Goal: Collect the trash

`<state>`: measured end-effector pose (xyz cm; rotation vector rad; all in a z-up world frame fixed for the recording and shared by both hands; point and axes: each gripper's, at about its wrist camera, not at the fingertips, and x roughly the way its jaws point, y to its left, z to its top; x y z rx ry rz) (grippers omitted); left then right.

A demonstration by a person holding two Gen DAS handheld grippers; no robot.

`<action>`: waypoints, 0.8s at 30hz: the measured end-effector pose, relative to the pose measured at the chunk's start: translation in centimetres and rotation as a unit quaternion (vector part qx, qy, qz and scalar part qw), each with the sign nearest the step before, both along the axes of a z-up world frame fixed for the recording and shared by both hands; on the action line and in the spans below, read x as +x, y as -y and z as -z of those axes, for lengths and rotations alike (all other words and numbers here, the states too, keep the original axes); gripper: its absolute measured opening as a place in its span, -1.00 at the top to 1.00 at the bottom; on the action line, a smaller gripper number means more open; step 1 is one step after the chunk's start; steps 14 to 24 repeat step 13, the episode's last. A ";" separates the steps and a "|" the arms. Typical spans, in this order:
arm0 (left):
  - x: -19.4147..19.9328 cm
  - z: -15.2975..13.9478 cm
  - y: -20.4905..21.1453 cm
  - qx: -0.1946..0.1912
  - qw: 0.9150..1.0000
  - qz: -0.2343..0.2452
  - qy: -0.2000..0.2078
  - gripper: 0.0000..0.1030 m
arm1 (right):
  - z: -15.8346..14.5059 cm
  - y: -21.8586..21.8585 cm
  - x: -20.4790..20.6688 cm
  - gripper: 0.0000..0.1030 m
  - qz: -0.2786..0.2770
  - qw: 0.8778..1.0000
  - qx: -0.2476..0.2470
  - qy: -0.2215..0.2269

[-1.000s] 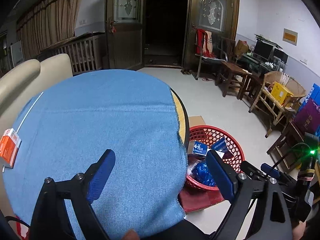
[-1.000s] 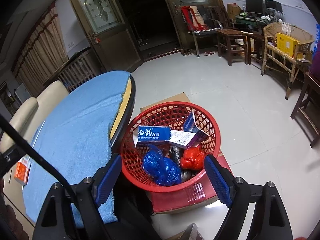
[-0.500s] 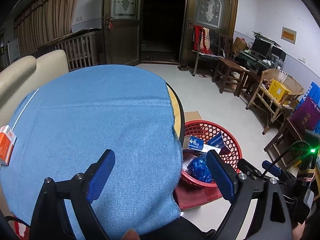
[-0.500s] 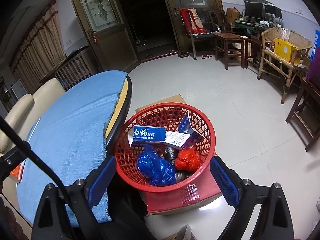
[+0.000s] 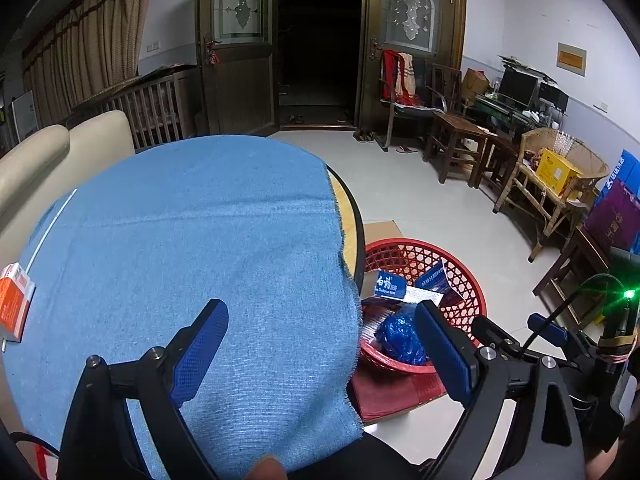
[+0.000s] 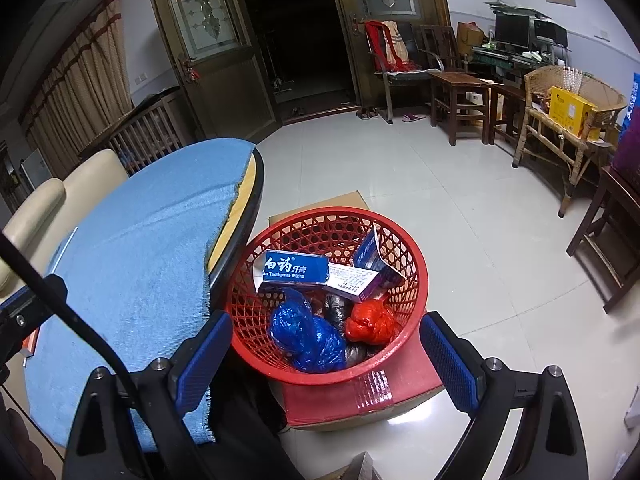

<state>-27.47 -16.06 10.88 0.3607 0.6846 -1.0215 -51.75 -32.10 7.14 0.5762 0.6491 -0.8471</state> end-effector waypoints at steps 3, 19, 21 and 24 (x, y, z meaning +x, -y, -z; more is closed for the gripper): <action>-0.1 0.3 0.2 0.005 1.000 0.007 -0.004 -0.83 | 0.2 0.0 0.0 -0.87 0.001 1.000 0.001 -0.003; -0.4 0.9 0.4 0.006 1.000 0.019 -0.010 -0.83 | 0.6 0.2 0.0 -0.87 0.003 1.000 0.001 -0.012; -0.4 0.9 0.4 0.006 1.000 0.019 -0.010 -0.83 | 0.6 0.2 0.0 -0.87 0.003 1.000 0.001 -0.012; -0.4 0.9 0.4 0.006 1.000 0.019 -0.010 -0.83 | 0.6 0.2 0.0 -0.87 0.003 1.000 0.001 -0.012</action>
